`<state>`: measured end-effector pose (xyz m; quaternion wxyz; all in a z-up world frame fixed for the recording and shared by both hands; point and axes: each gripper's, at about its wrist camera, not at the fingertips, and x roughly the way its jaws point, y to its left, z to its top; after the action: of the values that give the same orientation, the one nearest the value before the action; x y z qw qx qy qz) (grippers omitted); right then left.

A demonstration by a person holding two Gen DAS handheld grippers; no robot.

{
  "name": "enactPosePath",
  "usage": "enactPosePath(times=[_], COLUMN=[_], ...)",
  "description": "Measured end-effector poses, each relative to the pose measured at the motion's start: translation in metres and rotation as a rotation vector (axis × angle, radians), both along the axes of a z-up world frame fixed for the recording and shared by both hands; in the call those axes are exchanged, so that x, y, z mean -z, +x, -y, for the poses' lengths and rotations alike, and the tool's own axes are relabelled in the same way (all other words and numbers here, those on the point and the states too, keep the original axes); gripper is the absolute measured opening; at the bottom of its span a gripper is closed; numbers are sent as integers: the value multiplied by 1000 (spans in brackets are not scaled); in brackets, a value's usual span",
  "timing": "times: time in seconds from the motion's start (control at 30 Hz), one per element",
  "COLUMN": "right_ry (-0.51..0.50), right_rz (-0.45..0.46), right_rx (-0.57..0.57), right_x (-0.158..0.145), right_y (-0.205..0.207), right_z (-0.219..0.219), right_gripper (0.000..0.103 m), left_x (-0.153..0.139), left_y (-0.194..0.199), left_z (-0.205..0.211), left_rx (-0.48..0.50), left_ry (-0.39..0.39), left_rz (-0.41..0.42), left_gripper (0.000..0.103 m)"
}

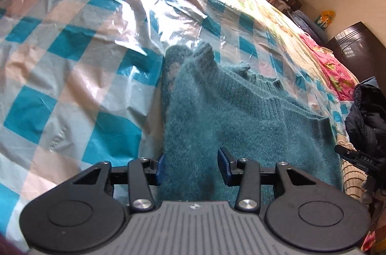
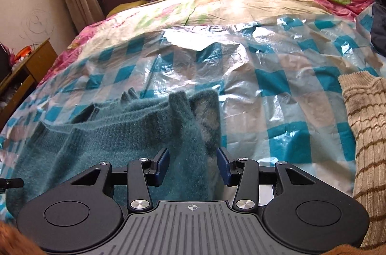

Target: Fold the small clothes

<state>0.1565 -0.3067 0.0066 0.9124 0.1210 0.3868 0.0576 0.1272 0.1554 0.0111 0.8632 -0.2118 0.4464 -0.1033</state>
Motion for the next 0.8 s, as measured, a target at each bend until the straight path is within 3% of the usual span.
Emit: enactPosePath(times=[0.1, 0.2, 0.23, 0.3, 0.33, 0.4, 0.43, 0.5, 0.57, 0.67, 0.8], right_ry=[-15, -53, -81, -79, -42, 4, 15, 51, 58, 76, 123], right_rz=[33, -11, -30, -55, -53, -16, 9, 21, -24, -50, -33], right_rx=[-23, -30, -22, -11, -2, 24, 37, 70, 101, 131, 142], right_x=[2, 15, 20, 24, 22, 12, 6, 7, 25, 45, 41], right_y=[21, 45, 52, 58, 57, 51, 47, 45, 51, 56, 49], right_z=[-9, -21, -23, -22, -18, -12, -9, -3, -2, -1, 7], right_gripper=[43, 41, 38, 15, 11, 9, 9, 9, 8, 8, 8], left_x=[-12, -9, -6, 1, 2, -4, -8, -6, 9, 23, 15], left_y=[9, 29, 36, 50, 54, 56, 56, 60, 68, 67, 58], left_z=[6, 24, 27, 28, 26, 23, 23, 24, 18, 5, -2], left_rx=[9, 49, 48, 22, 9, 0, -6, -28, -68, -106, -127], left_ry=[40, 121, 141, 141, 125, 96, 98, 135, 144, 85, 66], left_rz=[74, 93, 90, 73, 73, 107, 129, 136, 85, 58, 63], left_gripper=[48, 49, 49, 47, 41, 27, 25, 25, 24, 24, 24])
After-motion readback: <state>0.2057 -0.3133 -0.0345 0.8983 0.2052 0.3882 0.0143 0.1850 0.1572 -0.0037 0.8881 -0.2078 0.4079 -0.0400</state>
